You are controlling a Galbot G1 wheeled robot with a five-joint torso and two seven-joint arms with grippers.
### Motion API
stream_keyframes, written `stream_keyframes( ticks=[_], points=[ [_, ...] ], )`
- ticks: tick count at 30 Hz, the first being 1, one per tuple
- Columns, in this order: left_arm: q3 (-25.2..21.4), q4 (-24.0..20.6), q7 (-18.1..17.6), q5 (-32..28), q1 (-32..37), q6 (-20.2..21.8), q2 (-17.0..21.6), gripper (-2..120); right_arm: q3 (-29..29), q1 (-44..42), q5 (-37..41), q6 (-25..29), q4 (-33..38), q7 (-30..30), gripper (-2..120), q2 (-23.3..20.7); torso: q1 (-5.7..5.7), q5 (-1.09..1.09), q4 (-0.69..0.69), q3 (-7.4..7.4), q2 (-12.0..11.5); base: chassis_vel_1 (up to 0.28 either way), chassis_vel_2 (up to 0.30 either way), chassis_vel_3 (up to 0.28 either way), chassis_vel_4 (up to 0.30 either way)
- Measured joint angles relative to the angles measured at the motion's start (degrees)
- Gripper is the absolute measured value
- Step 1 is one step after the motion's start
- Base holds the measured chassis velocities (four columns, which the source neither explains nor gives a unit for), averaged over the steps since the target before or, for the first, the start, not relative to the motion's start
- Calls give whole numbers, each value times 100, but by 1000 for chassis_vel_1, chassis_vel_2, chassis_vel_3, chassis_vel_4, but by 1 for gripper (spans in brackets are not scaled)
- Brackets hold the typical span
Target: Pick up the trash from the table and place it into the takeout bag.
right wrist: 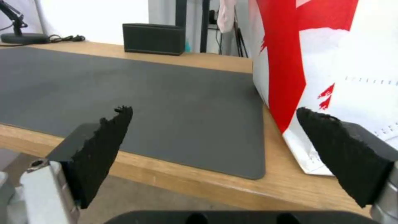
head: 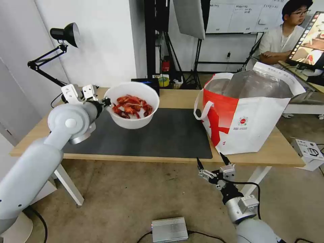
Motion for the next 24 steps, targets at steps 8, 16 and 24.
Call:
stream_keyframes(
  ticks=[8,16,24],
  points=[
    [227,43,-38,-104,-406,-4,-40,0,6,-6,-6,0,5,4,100,-5,0,-1,0,0,0,0,0,0,0],
    [592,124,-87,-229,-871,-4,-149,0,8,-6,-6,0,8,8,100,-7,0,0,0,0,0,0,0,0,0],
    [1155,357,-165,-263,-1388,0,-556,0,8,-5,-6,0,8,9,100,-7,0,0,0,0,0,0,0,0,0]
  ],
)
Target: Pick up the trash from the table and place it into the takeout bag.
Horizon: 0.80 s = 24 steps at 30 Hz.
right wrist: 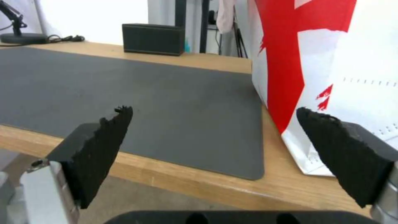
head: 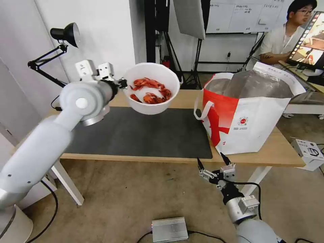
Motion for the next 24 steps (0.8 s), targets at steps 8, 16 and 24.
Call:
stream_keyframes(
  ticks=[8,16,24],
  points=[
    [425,461,-75,-37,-677,13,-528,0,0,0,1,0,0,0,100,0,0,1,-1,0,0,0,0,0,0],
    [623,788,-232,-149,-1227,17,-849,0,-1,0,3,1,0,0,100,0,0,-1,-1,-1,0,0,0,0,0],
    [763,981,-251,-204,-1571,20,-1062,0,-1,0,3,1,-1,-1,100,0,0,0,0,-1,0,0,0,0,0]
  ],
)
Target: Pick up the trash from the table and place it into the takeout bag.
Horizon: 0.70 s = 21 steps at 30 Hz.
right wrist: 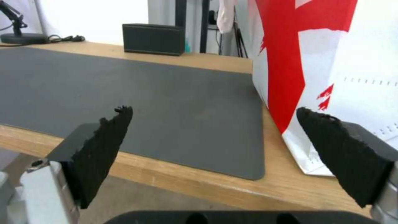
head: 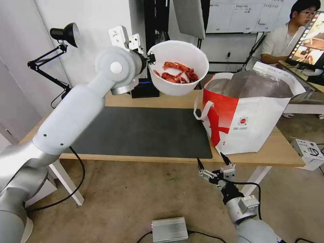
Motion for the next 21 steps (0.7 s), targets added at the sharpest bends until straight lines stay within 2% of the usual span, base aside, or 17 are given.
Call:
stream_keyframes(
  ticks=[3,10,21],
  points=[
    [58,84,-2,0,-82,1,-125,0,0,0,0,0,0,0,100,0,0,0,0,0,0,0,0,0,0],
    [263,552,-93,66,-405,0,-727,0,0,0,0,0,0,0,100,0,0,1,-1,0,0,0,0,0,0],
    [387,1019,-97,157,-627,-2,-1252,0,0,0,0,0,0,0,100,0,0,0,0,0,0,0,0,0,0]
  ],
)
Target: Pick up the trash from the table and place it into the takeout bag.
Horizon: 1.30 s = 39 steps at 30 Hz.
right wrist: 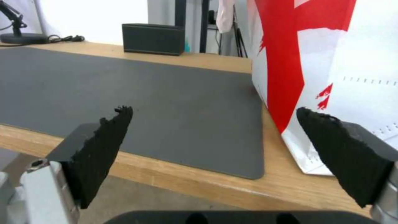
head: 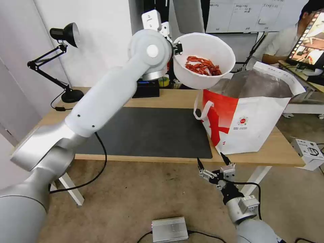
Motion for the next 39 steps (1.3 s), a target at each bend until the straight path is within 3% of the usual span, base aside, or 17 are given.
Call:
stream_keyframes(
  ticks=[6,18,25,39],
  points=[
    [62,285,0,111,-83,-5,-373,0,0,0,0,0,0,0,100,0,0,0,0,0,0,0,0,0,0],
    [272,1301,38,661,-170,-33,-1470,0,0,0,0,0,0,0,100,0,0,2,-2,0,0,0,0,0,0],
    [547,1506,16,946,-147,-66,-1609,0,0,0,0,0,0,0,100,0,0,1,0,0,0,0,0,0,0],
    [1003,1426,-5,1206,-42,-165,-1596,0,0,0,0,0,0,0,100,0,0,0,0,0,0,0,0,0,0]
  ],
)
